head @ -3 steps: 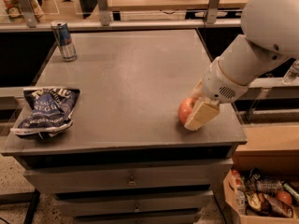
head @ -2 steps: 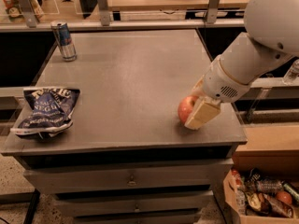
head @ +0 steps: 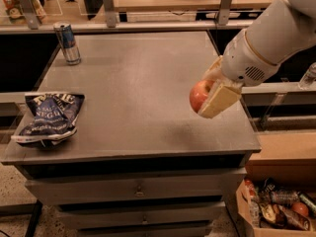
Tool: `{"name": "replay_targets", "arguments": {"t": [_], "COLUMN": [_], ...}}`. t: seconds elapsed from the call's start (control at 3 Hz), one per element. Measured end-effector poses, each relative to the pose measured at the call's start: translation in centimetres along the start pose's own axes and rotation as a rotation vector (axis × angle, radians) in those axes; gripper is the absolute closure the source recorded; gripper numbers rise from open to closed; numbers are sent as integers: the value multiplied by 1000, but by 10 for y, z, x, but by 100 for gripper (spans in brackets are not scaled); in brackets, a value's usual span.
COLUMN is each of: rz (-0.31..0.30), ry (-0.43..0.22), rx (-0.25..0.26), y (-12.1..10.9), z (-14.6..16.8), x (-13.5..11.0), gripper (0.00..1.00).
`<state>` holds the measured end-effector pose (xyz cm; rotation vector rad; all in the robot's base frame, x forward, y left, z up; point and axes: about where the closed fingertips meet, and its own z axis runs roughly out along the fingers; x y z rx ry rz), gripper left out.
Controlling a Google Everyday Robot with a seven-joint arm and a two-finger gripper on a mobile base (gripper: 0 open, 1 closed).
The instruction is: Pick apple
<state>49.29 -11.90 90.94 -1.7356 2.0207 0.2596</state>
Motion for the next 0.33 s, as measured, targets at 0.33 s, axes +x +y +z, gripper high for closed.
{"name": "replay_targets", "arguments": {"t": [0.33], "rz": [0], "ry": [0], "rx": [0], "y": [0], "z": [0], "x": [0], "gripper": [100]}}
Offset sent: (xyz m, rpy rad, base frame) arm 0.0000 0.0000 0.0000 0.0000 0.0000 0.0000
